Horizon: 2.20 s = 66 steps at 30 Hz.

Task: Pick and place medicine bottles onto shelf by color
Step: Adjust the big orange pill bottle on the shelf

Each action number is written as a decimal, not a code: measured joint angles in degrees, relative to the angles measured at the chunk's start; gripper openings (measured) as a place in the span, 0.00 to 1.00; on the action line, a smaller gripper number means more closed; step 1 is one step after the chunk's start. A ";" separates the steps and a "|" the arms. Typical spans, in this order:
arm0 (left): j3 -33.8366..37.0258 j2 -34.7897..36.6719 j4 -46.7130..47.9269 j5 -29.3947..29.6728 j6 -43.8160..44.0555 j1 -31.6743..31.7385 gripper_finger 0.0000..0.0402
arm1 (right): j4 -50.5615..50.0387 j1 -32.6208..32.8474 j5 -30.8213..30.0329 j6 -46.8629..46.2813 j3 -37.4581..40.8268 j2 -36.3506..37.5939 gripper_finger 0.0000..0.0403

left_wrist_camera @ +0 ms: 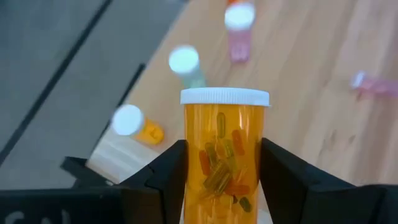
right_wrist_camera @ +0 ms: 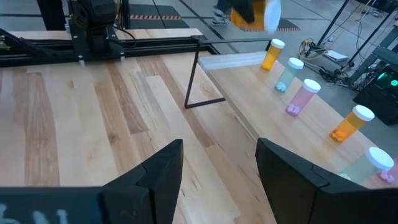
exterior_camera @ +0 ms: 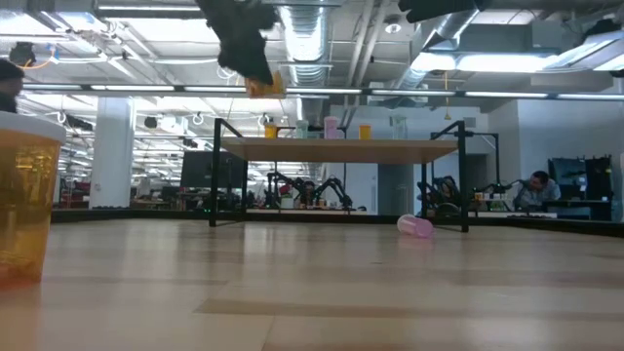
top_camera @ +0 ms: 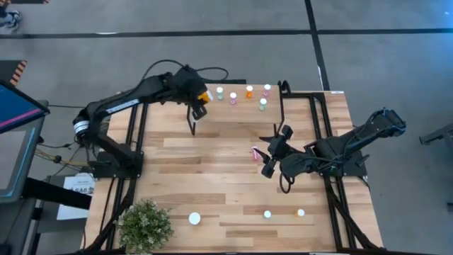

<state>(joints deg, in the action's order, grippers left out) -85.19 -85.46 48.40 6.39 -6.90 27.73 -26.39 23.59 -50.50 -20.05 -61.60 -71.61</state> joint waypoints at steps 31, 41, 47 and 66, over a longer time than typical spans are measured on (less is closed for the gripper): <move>55.21 15.89 -92.11 27.81 9.82 -13.71 0.39 | 0.22 -0.92 0.83 0.10 0.00 0.00 0.55; 55.23 1.79 -108.76 38.32 10.65 -14.10 0.39 | 0.22 -0.85 0.87 -0.03 0.00 0.00 0.55; 52.56 -2.71 -109.71 44.48 7.81 -15.52 0.39 | 0.22 -0.87 0.89 -0.05 0.00 -0.02 0.55; 48.70 -6.39 -103.82 43.51 10.78 -16.74 0.39 | 0.19 -0.87 1.01 -0.05 -0.01 -0.02 0.55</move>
<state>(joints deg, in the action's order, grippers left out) -36.49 -91.85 -55.42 49.90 3.88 10.98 -26.20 22.73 -49.50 -20.10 -61.61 -71.64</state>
